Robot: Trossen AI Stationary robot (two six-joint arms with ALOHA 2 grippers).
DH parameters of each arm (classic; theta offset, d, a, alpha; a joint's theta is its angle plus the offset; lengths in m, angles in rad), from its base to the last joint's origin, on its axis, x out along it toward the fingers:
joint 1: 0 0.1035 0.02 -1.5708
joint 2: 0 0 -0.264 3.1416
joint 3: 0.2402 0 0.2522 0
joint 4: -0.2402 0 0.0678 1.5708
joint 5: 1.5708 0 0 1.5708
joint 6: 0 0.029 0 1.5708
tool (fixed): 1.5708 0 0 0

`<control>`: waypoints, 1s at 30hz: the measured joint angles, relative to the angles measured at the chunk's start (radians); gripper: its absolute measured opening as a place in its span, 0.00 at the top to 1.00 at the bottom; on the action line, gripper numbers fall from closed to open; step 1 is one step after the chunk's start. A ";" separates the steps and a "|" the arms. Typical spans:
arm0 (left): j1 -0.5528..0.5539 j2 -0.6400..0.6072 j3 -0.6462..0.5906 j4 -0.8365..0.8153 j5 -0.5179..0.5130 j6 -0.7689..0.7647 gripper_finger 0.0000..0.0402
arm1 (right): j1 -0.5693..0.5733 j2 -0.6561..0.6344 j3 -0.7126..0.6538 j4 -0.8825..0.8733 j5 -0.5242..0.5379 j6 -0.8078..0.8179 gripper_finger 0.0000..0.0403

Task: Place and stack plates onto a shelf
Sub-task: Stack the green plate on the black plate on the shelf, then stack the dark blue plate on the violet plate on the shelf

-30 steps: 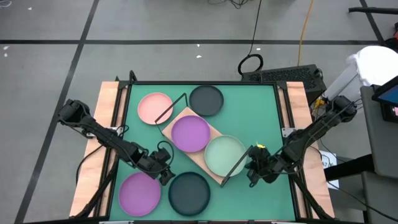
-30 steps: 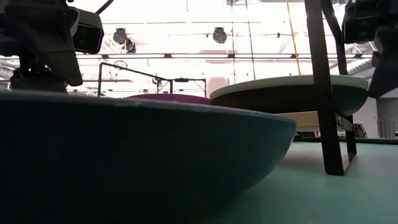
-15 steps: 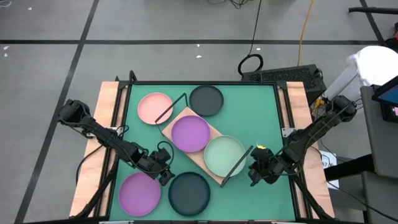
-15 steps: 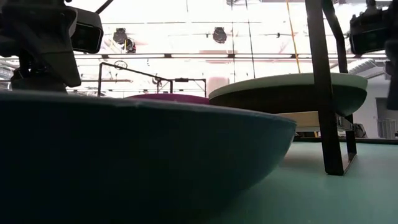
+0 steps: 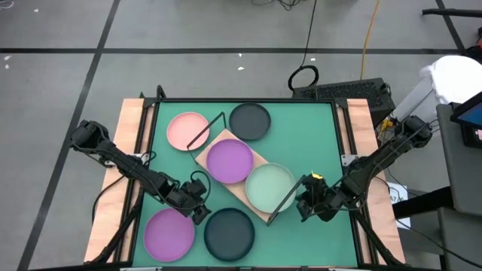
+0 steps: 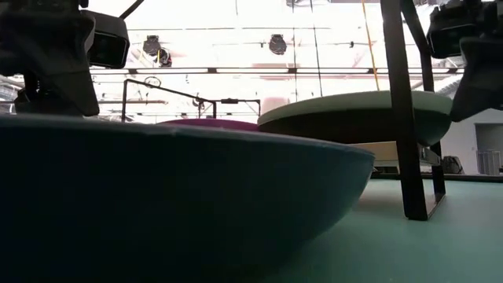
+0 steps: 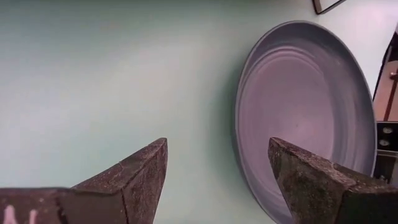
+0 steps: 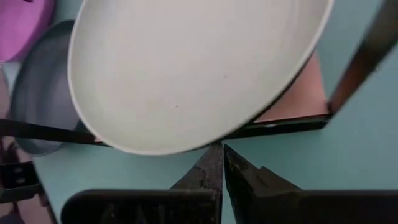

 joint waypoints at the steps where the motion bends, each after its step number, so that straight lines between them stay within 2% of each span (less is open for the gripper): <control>1: 0.000 0.000 0.000 0.000 0.000 0.000 0.29 | 0.000 0.000 0.000 0.009 0.000 -0.002 1.00; 17: 0.000 0.000 0.000 -0.006 -0.038 -0.002 0.29 | 0.005 0.000 0.000 0.063 -0.031 -0.016 1.00; 27: 0.000 0.000 0.000 -0.013 -0.043 -0.020 0.29 | 0.031 0.000 0.000 0.048 -0.115 0.017 1.00; 30: -0.012 0.000 0.000 -0.002 -0.015 -0.044 0.29 | 0.043 0.000 0.000 0.031 -0.162 0.050 1.00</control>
